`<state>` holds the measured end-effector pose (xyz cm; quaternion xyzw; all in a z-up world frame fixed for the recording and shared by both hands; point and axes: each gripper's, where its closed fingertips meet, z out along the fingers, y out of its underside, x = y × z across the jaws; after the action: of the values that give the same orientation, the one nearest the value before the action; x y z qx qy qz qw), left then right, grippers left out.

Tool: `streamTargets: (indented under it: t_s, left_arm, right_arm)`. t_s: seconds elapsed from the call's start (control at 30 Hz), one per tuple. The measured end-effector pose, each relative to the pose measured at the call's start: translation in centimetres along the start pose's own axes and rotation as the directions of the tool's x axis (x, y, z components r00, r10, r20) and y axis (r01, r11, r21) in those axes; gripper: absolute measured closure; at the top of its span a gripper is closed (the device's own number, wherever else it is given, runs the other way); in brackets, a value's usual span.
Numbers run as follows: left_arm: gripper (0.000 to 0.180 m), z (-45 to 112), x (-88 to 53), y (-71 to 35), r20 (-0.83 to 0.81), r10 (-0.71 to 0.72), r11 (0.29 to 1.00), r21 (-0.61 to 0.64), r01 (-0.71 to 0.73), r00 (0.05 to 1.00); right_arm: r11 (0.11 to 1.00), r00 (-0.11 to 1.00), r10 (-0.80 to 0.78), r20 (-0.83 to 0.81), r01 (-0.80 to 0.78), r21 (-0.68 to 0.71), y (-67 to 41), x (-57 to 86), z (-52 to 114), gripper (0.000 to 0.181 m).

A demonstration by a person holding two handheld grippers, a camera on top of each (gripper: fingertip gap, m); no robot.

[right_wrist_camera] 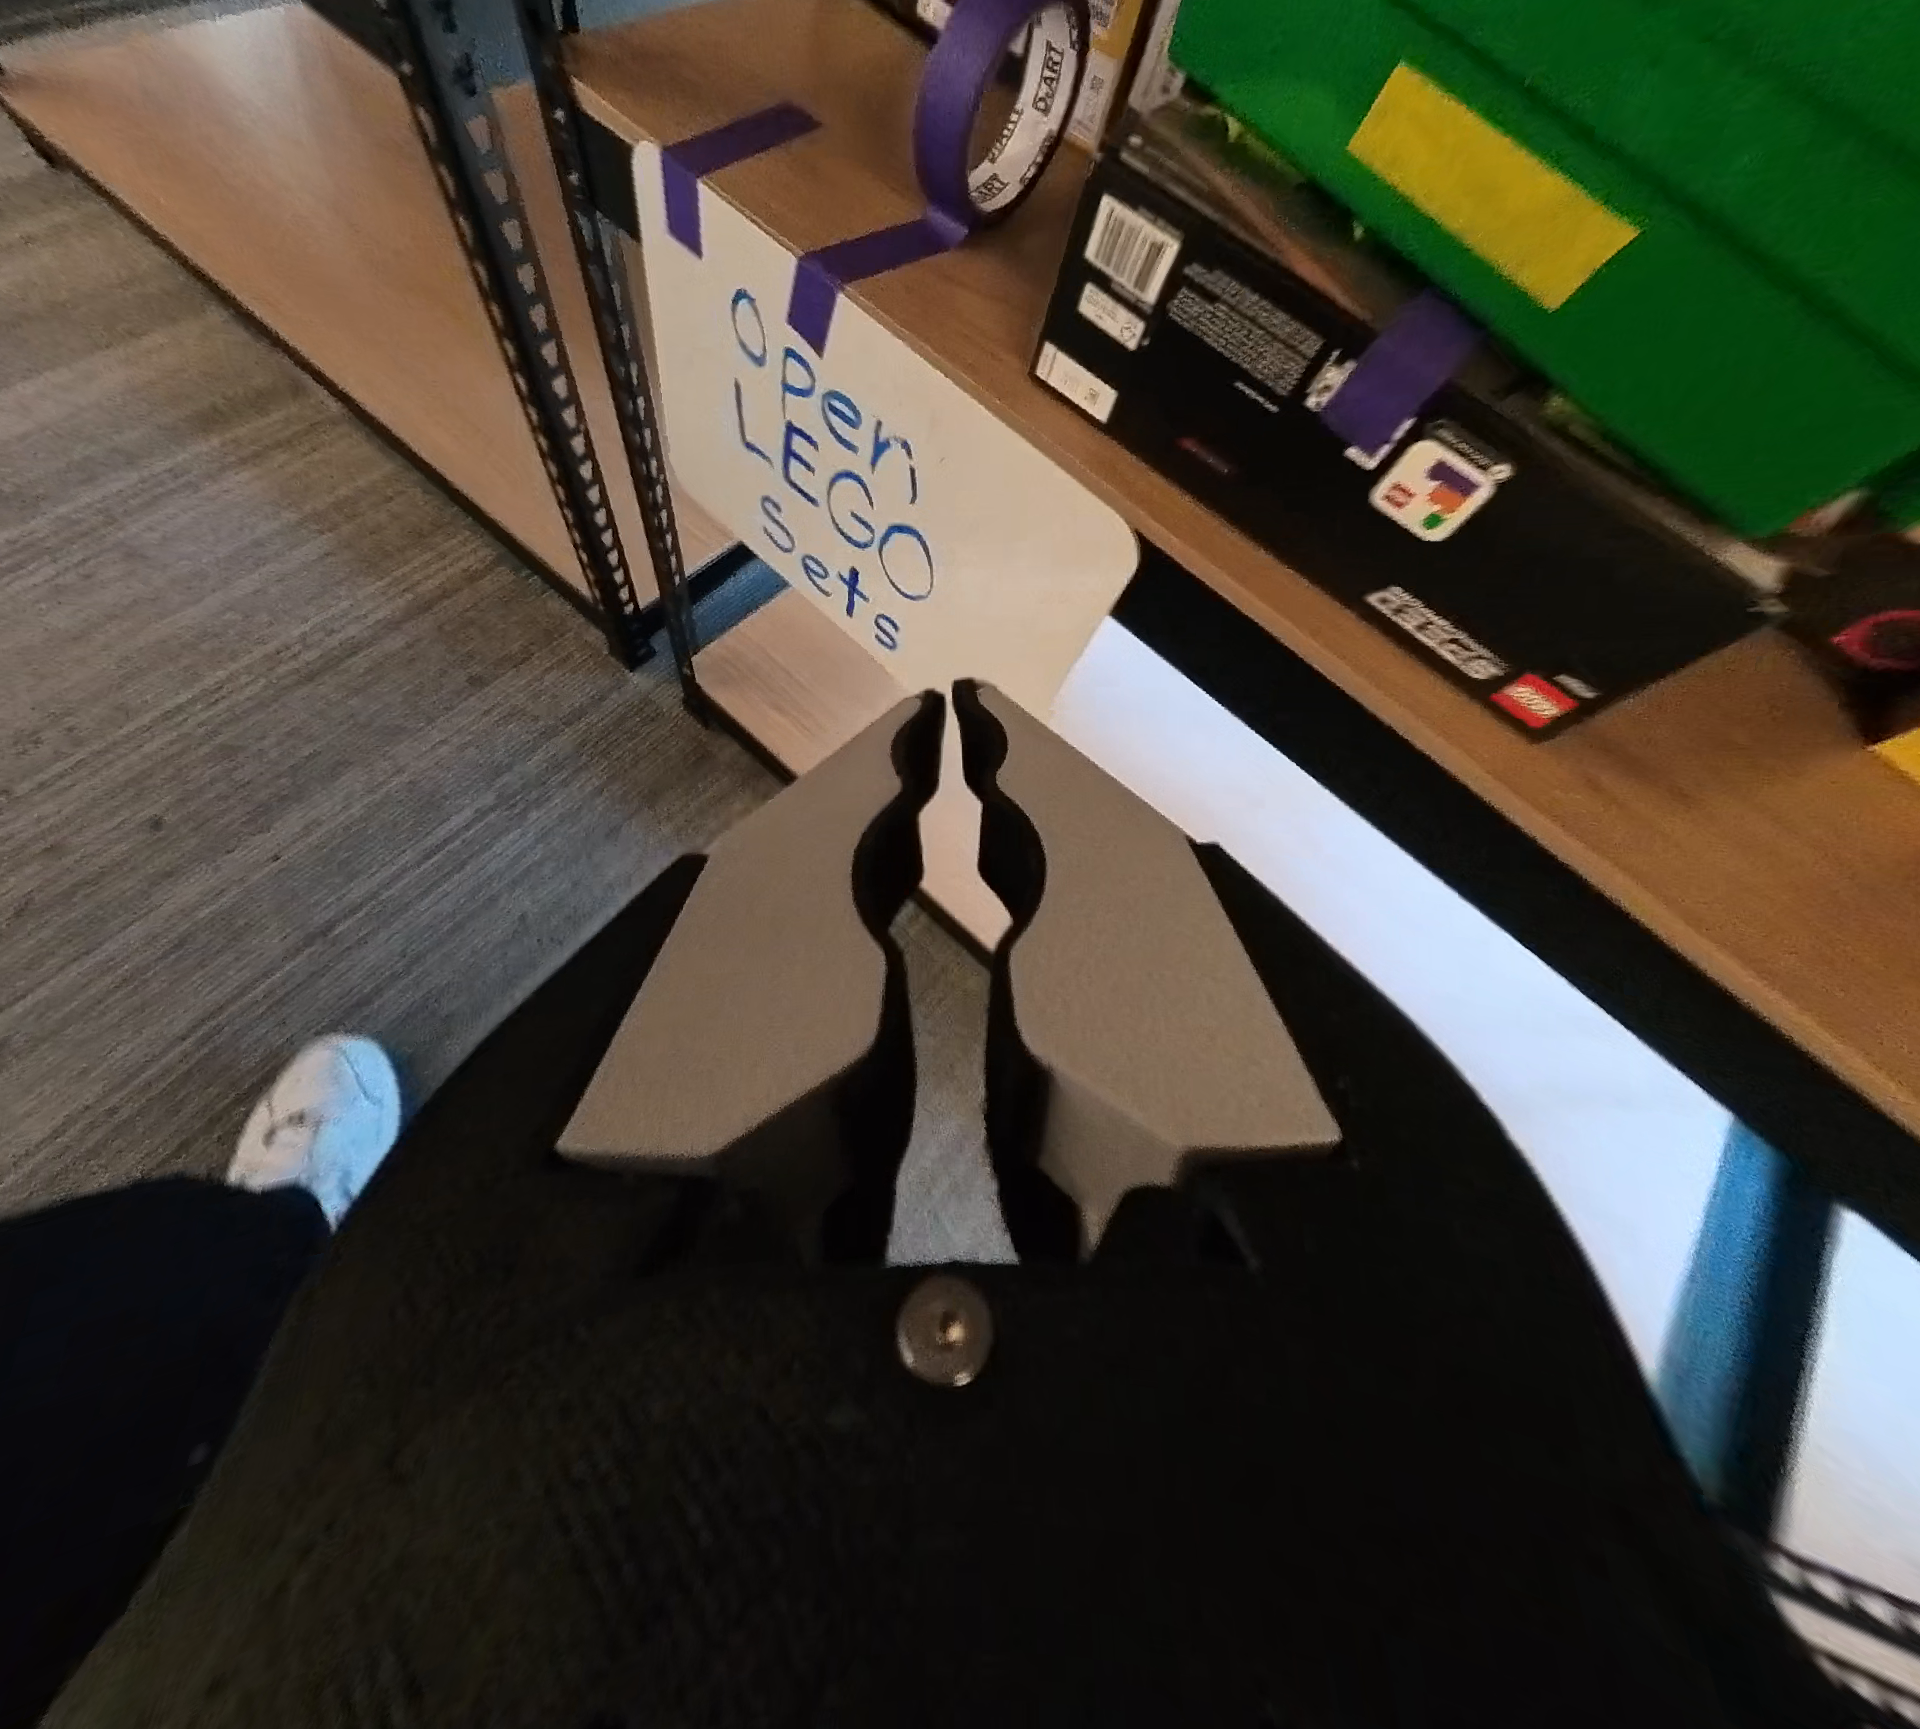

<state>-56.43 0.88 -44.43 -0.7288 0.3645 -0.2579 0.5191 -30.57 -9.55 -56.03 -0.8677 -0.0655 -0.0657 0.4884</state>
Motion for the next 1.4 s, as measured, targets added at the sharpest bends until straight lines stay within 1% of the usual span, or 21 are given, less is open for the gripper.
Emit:
streamTargets:
  t_s: [0.07,0.13,0.2,0.27,0.33,0.47,0.57,0.63,0.67,0.73,0.8,0.9,0.93,1.03,1.1,1.23,1.4]
  left_arm:
    - [0.180,-2.3,0.2,-3.1,-0.022,0.036,0.999,0.012,-0.036,0.999]
    - [0.180,-3.9,0.0,-5.1,-0.035,0.103,0.995,0.017,-0.102,0.994]
    - [0.180,-5.0,-0.2,-6.6,-0.065,0.120,0.992,0.047,-0.117,0.991]
    - [0.180,-5.8,-0.1,-7.5,-0.120,0.108,0.992,0.072,-0.100,0.987]
    - [0.180,-6.5,0.1,-8.2,-0.158,0.110,0.993,0.065,-0.100,0.981]
    - [0.180,-8.0,2.8,-10.4,-0.239,0.168,0.984,0.089,-0.151,0.956]
    - [0.180,-8.0,6.5,-10.9,-0.299,0.146,0.989,0.081,-0.128,0.943]
    - [0.180,-7.5,10.2,-11.8,-0.344,0.126,0.991,0.083,-0.104,0.930]
    - [0.180,-7.0,12.2,-12.4,-0.356,0.137,0.990,0.092,-0.111,0.924]
    - [0.180,-5.8,16.3,-13.5,-0.364,0.159,0.986,0.107,-0.129,0.918]
    - [0.180,-4.3,20.2,-14.7,-0.375,0.128,0.990,0.104,-0.095,0.918]
    - [0.180,-2.4,26.4,-16.8,-0.434,0.081,0.993,0.113,-0.035,0.897]
    - [0.180,-1.9,28.1,-17.4,-0.451,0.079,0.993,0.113,-0.032,0.889]
    - [0.180,-1.0,31.6,-18.7,-0.464,0.059,0.995,0.104,-0.012,0.884]
    - [0.180,-0.9,33.1,-18.9,-0.468,0.031,0.996,0.090,0.013,0.883]
    - [0.180,-0.1,34.1,-17.7,-0.466,0.013,0.999,0.051,0.012,0.884]
    - [0.180,3.3,33.8,-15.2,-0.467,-0.003,1.000,0.017,0.012,0.884]
  right_arm:
    - [0.999,1.000,-0.020,-0.021,0.019,-0.041,-1.0,1.3,-3.5,0.180]
    - [0.999,0.998,-0.012,-0.063,0.009,-0.051,-2.1,2.9,-7.5,0.180]
    - [0.999,0.990,0.024,-0.138,-0.030,-0.040,-2.8,4.5,-12.2,0.180]
    - [0.998,0.974,0.049,-0.220,-0.055,-0.023,-2.8,5.4,-17.5,0.180]
    - [0.996,0.939,0.067,-0.336,-0.080,-0.027,-2.1,6.2,-23.0,0.180]
    - [0.995,0.874,0.084,-0.479,-0.099,-0.007,-1.0,7.5,-30.9,0.178]
    - [0.985,0.813,0.167,-0.558,-0.163,0.058,0.0,10.6,-34.1,0.174]
    - [0.981,0.783,0.192,-0.591,-0.139,0.135,-1.2,13.4,-36.0,0.174]
    - [0.978,0.779,0.194,-0.596,-0.108,0.177,-2.2,14.8,-37.0,0.174]
    - [0.968,0.807,0.180,-0.562,-0.046,0.245,-4.4,17.4,-38.5,0.173]
    - [0.962,0.831,0.153,-0.535,-0.001,0.274,-6.2,20.3,-39.9,0.174]
    - [0.942,0.878,0.143,-0.457,0.021,0.336,-9.5,25.6,-41.7,0.173]
    - [0.944,0.891,0.141,-0.431,0.011,0.331,-10.6,28.1,-42.1,0.172]
    - [0.956,0.925,0.168,-0.341,-0.068,0.286,-14.8,37.1,-42.4,0.162]
    - [0.962,0.939,0.169,-0.298,-0.092,0.256,-18.2,43.3,-41.8,0.161]
    - [0.994,0.916,0.081,-0.394,-0.043,0.104,-21.4,55.7,-38.8,0.159]
    - [0.990,0.896,0.128,-0.424,-0.140,0.003,-20.7,65.2,-34.2,0.157]
